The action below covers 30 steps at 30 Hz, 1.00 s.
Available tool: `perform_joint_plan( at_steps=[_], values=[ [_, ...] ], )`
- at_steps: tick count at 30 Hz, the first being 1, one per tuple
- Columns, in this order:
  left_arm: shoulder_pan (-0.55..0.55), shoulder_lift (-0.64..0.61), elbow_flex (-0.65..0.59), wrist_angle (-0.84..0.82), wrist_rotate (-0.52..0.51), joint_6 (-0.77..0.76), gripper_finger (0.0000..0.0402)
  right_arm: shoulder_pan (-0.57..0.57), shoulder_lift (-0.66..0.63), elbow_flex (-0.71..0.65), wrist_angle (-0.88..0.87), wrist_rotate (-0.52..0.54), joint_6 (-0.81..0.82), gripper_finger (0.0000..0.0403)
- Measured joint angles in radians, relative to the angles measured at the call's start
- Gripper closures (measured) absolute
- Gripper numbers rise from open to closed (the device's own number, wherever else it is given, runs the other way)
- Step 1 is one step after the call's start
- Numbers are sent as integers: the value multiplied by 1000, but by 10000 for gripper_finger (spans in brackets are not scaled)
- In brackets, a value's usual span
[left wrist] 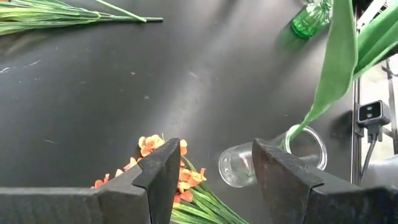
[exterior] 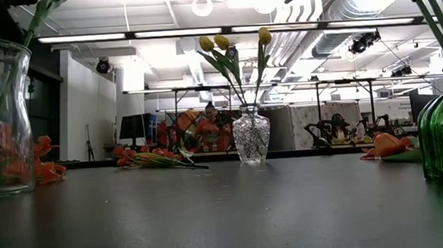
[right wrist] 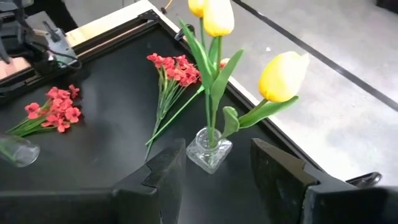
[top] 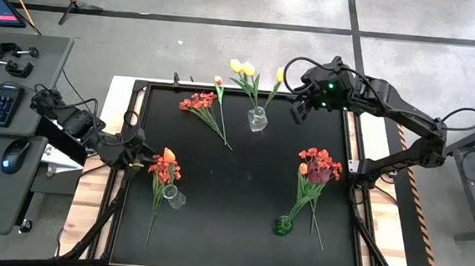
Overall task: Sort flowers into vase by color
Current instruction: Put the top orange tulip into the bottom transparent vase
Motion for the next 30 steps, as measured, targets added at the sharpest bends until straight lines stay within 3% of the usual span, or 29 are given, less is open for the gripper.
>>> perform_joint_plan(
  at_steps=[10,18,30],
  values=[
    [83,0,0,98,53,40,213,0,0,0,-12,3,15,234],
    [165,7,0,97,53,41,213,0,0,0,-152,3,11,234],
    [459,199,0,192,162,59,213,0,0,0,-331,2,-117,234]
  ],
)
